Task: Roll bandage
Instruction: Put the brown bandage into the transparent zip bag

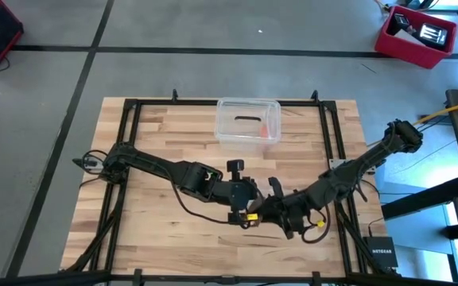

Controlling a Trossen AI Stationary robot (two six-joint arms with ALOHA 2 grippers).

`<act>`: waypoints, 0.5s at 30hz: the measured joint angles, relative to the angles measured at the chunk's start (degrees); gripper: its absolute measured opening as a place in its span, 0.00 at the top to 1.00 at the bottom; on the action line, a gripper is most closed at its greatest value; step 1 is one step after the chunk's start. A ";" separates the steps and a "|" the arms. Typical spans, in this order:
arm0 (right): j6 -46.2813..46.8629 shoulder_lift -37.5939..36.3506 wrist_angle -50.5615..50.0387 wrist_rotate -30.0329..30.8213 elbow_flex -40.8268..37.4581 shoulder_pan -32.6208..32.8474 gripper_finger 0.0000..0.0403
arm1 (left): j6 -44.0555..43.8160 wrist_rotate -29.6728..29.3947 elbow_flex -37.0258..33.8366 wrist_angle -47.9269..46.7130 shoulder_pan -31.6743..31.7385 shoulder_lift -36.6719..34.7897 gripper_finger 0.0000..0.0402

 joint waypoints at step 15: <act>-13.21 0.34 -2.48 8.39 -0.37 0.04 0.86 | -0.97 3.85 0.47 4.09 -1.40 -0.57 0.99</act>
